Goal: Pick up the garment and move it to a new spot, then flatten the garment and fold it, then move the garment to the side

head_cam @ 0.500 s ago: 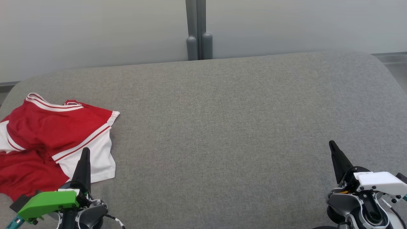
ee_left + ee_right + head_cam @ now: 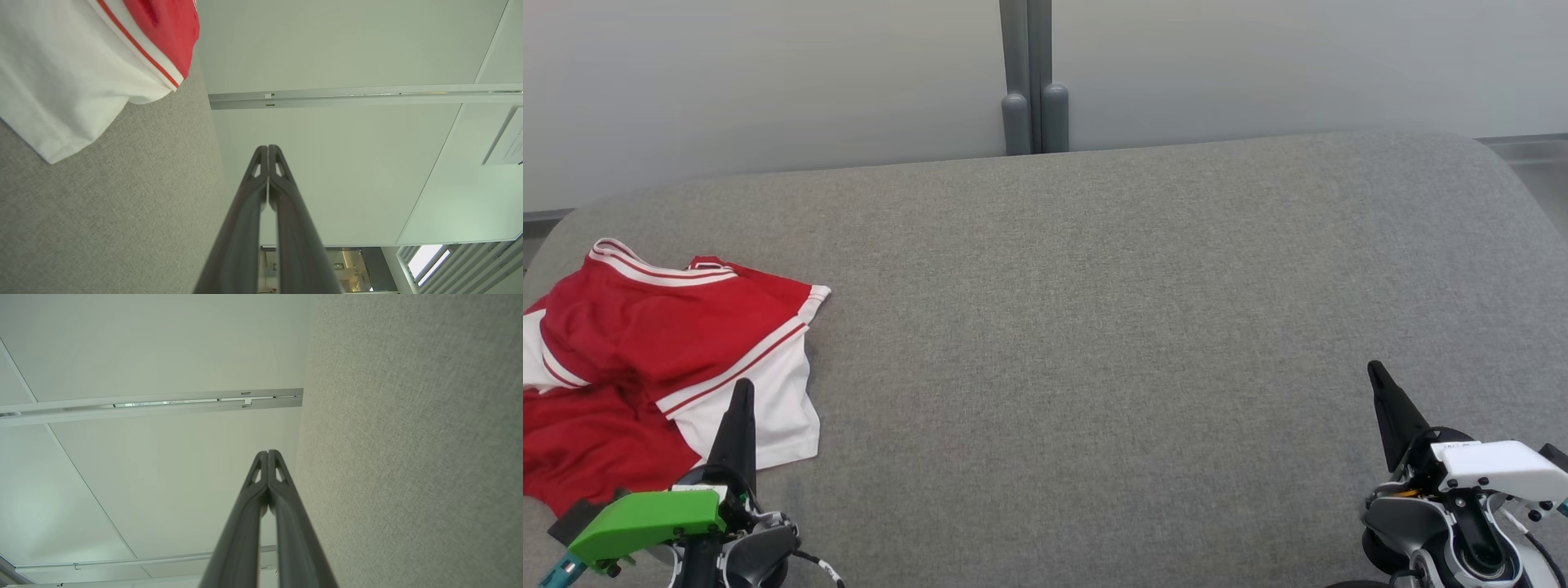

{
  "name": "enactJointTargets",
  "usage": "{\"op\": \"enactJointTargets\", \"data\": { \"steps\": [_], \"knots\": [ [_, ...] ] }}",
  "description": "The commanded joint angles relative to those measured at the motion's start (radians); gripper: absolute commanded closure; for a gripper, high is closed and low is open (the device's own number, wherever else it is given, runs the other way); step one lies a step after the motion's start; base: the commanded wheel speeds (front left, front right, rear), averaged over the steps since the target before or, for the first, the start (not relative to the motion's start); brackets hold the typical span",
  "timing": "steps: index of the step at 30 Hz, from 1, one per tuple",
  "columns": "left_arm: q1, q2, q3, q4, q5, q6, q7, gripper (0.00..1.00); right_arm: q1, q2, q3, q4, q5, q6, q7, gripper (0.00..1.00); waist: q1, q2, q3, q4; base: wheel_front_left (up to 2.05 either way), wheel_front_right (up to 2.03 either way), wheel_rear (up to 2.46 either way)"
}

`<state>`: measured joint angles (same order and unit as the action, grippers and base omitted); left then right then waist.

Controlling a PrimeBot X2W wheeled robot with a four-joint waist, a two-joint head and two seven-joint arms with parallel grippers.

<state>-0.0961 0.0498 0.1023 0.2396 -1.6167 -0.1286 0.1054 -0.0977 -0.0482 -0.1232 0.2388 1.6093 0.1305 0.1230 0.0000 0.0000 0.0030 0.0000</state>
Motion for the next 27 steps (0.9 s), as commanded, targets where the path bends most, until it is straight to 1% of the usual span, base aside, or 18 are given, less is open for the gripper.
{"op": "enactJointTargets", "data": {
  "steps": [1, 18, 21, 22, 27],
  "knots": [
    [-0.018, 0.001, 0.002, -0.001, 0.005, -0.005, 0.003, 1.00, -0.009, -0.005, -0.002, -0.003, 0.007, 0.000, 0.001, 1.00, 0.0000, 0.0000, 0.000, 0.000, 0.00, 0.00, 0.00],
    [-0.018, 0.001, 0.002, -0.001, 0.005, -0.005, 0.003, 1.00, -0.009, -0.005, -0.002, -0.003, 0.007, 0.000, 0.001, 1.00, 0.0000, 0.0000, 0.000, 0.000, 0.00, 0.00, 0.00],
    [0.006, -0.001, -0.002, 0.010, 0.000, 0.001, -0.002, 1.00, 0.006, 0.003, 0.001, 0.009, -0.001, 0.000, -0.001, 1.00, 0.0000, 0.0000, 0.000, 0.000, 0.00, 0.00, 0.00],
    [0.010, -0.003, -0.004, 0.015, 0.001, 0.001, -0.003, 0.00, 0.012, 0.005, 0.003, 0.014, -0.001, 0.000, -0.003, 0.00, 0.0000, 0.0000, 0.000, 0.000, 0.00, 0.00, 0.00],
    [0.015, -0.002, -0.030, 0.003, 0.011, 0.001, -0.027, 0.00, 0.020, 0.004, 0.024, 0.005, -0.018, 0.000, -0.030, 0.00, 0.0000, 0.0000, 0.000, 0.000, 0.00, 0.00, 0.00]
  ]
}}
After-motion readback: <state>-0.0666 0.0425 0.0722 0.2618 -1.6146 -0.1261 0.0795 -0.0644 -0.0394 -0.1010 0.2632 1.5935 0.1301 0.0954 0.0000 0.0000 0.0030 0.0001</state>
